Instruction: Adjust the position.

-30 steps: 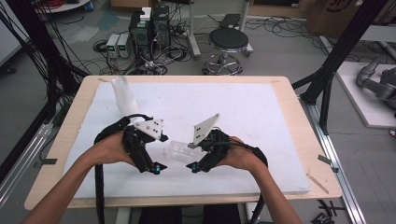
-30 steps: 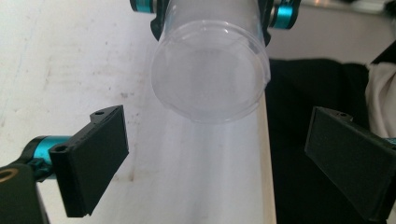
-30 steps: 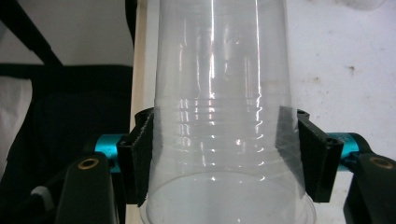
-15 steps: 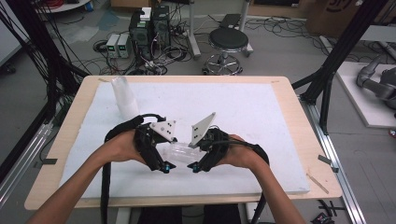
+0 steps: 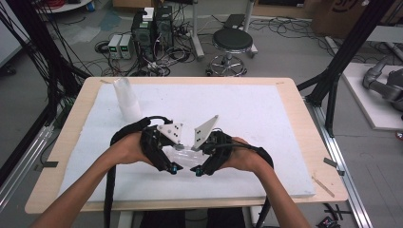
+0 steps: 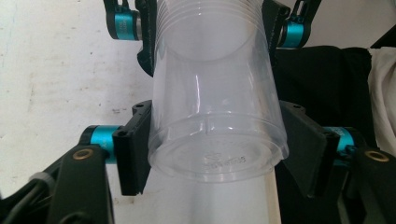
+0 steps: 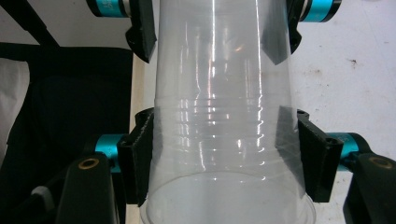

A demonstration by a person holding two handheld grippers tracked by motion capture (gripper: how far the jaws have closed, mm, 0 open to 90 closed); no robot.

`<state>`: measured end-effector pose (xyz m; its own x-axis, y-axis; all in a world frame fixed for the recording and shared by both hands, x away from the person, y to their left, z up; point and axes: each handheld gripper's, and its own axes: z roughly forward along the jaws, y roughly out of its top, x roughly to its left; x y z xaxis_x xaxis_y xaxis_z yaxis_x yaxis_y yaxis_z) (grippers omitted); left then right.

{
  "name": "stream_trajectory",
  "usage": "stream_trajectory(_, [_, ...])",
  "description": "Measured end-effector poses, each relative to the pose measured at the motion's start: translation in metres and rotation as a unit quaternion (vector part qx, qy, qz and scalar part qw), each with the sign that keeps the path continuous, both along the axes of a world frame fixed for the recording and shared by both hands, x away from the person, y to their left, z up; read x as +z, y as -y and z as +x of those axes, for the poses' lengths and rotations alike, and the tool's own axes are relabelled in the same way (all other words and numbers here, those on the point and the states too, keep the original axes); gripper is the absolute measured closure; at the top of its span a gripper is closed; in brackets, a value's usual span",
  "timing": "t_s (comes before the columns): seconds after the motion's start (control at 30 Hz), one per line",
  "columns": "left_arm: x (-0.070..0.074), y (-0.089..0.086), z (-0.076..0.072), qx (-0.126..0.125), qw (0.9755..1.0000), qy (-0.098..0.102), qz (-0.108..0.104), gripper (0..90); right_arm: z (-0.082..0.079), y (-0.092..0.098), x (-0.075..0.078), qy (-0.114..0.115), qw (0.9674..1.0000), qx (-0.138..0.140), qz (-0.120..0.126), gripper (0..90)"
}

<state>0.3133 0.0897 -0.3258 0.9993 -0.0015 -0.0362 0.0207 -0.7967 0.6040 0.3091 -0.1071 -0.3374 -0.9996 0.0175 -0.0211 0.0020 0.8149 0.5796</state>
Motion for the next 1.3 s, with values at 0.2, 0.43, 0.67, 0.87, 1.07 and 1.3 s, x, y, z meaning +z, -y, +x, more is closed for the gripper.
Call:
stream_trajectory(0.2, [-0.002, -0.001, 0.001, -0.002, 1.0, 0.001, 0.0, 41.4, 0.0, -0.001, -0.001, 0.001, 1.0, 0.003, -0.003, 32.6])
stream_trajectory(0.43, [-0.002, -0.001, 0.0, -0.001, 1.0, 0.004, -0.004, 41.7, 0.0, -0.001, -0.003, 0.004, 1.0, 0.0, 0.009, 17.0])
stream_trajectory(0.67, [-0.002, -0.003, 0.001, 0.001, 1.0, 0.005, -0.007, 41.7, 0.001, 0.0, -0.004, -0.002, 0.9996, -0.001, 0.029, 14.0])
stream_trajectory(0.87, [-0.008, -0.016, 0.001, 0.001, 0.9991, 0.01, -0.042, 41.6, 0.001, 0.01, 0.002, -0.001, 0.9957, -0.007, 0.093, 14.1])
stream_trajectory(1.07, [-0.021, -0.032, 0.0, 0.021, 0.9949, 0.007, -0.098, 41.6, 0.003, 0.024, 0.009, 0.011, 0.9862, -0.024, 0.164, 14.1])
stream_trajectory(1.3, [-0.045, -0.045, 0.0, 0.038, 0.9886, 0.008, -0.145, 41.4, 0.003, 0.033, 0.006, 0.012, 0.9807, -0.037, 0.192, 14.2])
